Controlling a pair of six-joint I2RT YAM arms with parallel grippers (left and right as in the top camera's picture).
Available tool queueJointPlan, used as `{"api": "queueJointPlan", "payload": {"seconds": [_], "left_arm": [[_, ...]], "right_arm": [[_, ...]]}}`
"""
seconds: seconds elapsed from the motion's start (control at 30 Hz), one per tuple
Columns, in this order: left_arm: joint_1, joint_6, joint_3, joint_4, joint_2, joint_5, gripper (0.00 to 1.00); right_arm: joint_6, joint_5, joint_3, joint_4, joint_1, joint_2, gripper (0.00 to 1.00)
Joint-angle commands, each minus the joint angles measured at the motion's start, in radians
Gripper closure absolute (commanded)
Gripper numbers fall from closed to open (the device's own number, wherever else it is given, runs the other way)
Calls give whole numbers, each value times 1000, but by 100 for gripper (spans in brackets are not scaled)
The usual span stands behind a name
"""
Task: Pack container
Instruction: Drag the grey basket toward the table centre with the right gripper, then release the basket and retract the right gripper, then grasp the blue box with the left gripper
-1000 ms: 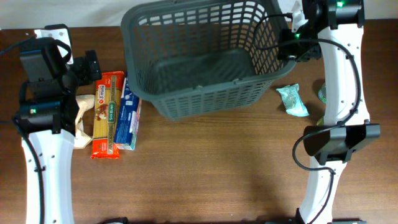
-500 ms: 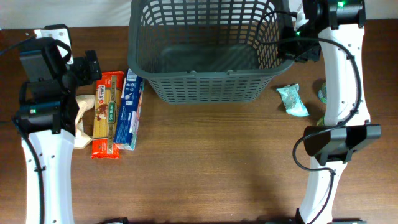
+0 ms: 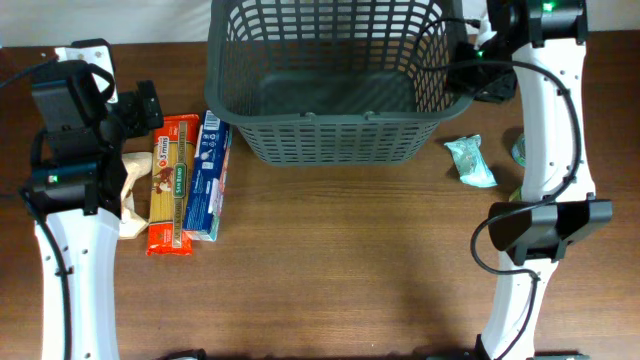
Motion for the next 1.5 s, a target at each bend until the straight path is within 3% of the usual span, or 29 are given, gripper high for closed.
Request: {"api": "queueJointPlan", "payload": {"seconds": [0.0,0.2,0.47,0.6,0.7,0.87,1.0,1.1,1.23,1.47], "left_arm": [[3,-9,17,1,3,8,1],[3,-9,17,1,3,8,1],[3,-9,17,1,3,8,1],[3,-10,17,10,3,9,1],[3,-10,17,76,3,12,1],[2,-11,17,61,3,42,1],[2,-14,16,-61,11,214,1],[2,-14,16,-200,54,344,1],[2,-11,8,-370,177,378,0],[-38,78,5,-428,406,377,0]], "right_arm": [[-37,46,17,8,-4,-21,12],[-120,38,109,33,-4,-70,12],[-123,64,339,29,-45,-216,12],[-122,121,357,26,-148,-323,12],[-94,120,356,-6,-303,-385,11],[-85,-35,294,-6,-586,-439,6],[-85,-116,206,-6,-710,-440,5],[-85,-121,107,-5,-742,-439,4],[-85,-121,-6,14,-746,-434,3],[-85,-139,-124,27,-745,-432,1]]}}
